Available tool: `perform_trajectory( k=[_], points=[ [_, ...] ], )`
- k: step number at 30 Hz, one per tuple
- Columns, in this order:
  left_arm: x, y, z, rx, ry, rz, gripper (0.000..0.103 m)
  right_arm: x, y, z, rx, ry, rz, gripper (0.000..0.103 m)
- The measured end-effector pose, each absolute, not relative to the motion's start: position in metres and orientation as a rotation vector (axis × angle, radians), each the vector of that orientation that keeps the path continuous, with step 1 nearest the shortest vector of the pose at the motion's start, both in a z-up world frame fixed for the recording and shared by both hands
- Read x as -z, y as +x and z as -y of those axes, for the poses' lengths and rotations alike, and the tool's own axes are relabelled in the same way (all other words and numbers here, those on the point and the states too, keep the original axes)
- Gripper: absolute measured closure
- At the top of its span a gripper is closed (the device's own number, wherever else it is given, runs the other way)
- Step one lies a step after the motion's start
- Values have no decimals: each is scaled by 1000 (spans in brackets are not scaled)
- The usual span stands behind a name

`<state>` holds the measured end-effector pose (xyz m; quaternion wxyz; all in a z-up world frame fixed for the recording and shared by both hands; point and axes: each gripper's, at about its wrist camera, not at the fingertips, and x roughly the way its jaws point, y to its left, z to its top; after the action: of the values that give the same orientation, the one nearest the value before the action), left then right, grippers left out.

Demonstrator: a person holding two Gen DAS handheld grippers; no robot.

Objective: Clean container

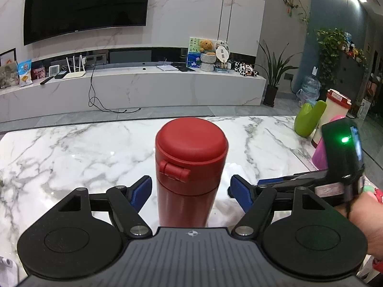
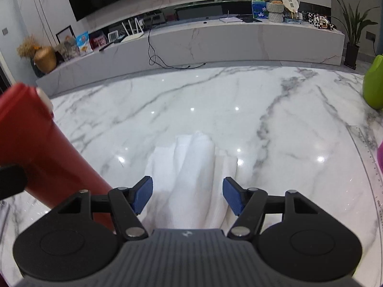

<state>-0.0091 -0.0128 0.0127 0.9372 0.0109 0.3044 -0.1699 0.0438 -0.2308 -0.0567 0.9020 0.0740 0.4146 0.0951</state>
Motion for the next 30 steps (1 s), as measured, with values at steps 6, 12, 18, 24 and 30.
perform_trajectory(
  k=[6,12,18,24,30],
  points=[
    [-10,-8,17,342,50,-622,32,72,47,231,-192,121,-888,62],
    [-9,-7,17,346,57,-618,35,71,49,242,-202,164,-889,86],
    [-9,-4,14,375,86,-616,44,32,41,269,-310,464,-767,87],
    [-10,0,13,432,128,-621,46,8,31,279,-498,685,-676,87],
    [-8,-3,16,444,150,-619,47,13,29,270,-568,760,-731,87]
  ],
)
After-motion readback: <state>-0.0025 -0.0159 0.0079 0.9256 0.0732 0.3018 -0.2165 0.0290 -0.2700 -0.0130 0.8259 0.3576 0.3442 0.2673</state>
